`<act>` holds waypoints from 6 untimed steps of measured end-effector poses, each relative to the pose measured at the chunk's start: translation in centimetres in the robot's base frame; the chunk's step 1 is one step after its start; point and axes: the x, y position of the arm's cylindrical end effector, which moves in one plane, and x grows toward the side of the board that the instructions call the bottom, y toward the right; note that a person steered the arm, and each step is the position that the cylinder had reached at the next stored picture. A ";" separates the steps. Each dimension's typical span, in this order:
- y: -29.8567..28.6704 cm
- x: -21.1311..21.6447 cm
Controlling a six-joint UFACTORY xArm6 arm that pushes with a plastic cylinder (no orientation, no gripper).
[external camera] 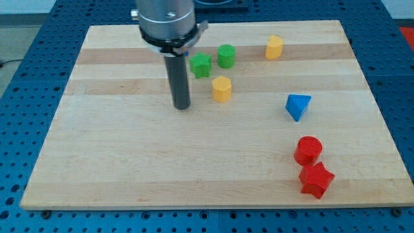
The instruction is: Push the hexagon into the heart
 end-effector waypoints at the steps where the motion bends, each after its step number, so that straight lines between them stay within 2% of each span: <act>1: 5.2 -1.1; 2: 9.2 -2.3; 3: 9.3 -4.4; 4: 6.6 -2.4; 5: -0.9 -4.6; 6: 5.5 -5.5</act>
